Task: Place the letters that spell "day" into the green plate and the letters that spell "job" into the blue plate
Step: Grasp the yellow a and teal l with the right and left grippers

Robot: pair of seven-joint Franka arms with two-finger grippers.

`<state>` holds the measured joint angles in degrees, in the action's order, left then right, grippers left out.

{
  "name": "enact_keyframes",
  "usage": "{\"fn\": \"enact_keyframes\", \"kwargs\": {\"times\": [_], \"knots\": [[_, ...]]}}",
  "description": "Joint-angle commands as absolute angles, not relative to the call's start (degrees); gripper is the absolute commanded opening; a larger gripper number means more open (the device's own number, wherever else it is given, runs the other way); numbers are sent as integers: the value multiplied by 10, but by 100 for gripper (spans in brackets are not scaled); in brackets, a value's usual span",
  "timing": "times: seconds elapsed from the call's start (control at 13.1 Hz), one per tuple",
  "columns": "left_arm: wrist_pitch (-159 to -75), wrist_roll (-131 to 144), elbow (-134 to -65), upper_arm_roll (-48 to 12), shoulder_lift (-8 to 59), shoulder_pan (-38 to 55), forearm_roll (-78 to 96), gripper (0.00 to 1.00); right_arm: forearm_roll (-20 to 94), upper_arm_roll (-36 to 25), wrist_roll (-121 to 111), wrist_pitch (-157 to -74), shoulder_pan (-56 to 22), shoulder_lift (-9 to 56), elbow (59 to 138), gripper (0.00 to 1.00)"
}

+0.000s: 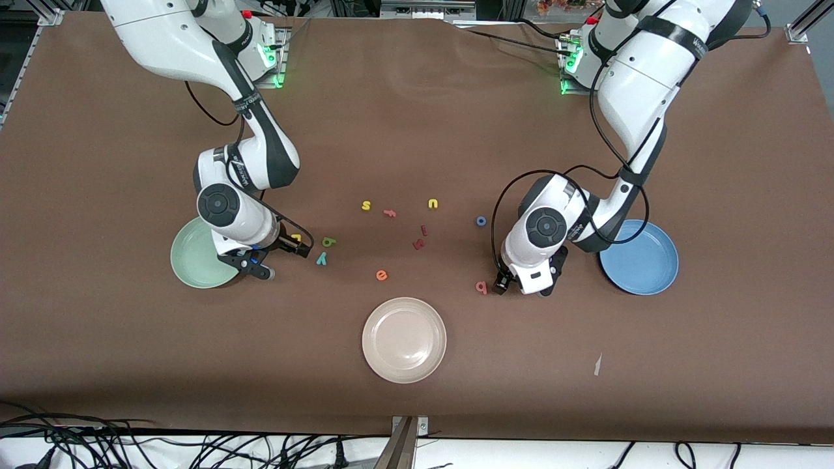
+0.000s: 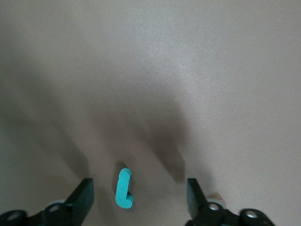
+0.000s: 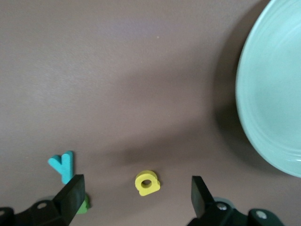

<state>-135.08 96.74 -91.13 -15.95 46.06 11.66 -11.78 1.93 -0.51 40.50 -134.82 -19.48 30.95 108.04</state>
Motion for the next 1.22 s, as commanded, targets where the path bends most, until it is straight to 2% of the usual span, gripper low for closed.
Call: {"fn": "enact_keyframes", "kwargs": {"times": [0.0, 0.08, 0.31, 0.61, 0.76, 0.84, 0.99, 1.14], "knots": [[-1360, 1001, -902, -156, 470, 120, -137, 46, 18, 3, 417, -1395, -195, 289, 1131, 99], [-1360, 1005, -903, -156, 470, 120, -137, 31, 18, 6, 422, -1406, -195, 290, 1136, 100], [-1360, 1005, -904, -155, 470, 120, -137, 0, 18, 7, 427, -1424, -202, 304, 1137, 96], [-1344, 971, -897, -156, 460, 112, -138, 0, 17, 7, 434, -1439, -202, 311, 1148, 93], [-1269, 878, -890, -158, 433, 91, -134, 0, 17, 7, 434, -1447, -202, 311, 1156, 86], [-1232, 804, -889, -160, 420, 77, -127, 0, 17, 7, 435, -1450, -202, 311, 1159, 77], [-1155, 659, -890, -160, 394, 61, -126, 0, 17, 7, 446, -1455, -202, 311, 1163, 50], [-1094, 499, -891, -159, 374, 38, -127, 0, 17, 7, 459, -1455, -207, 312, 1162, 16]]}}
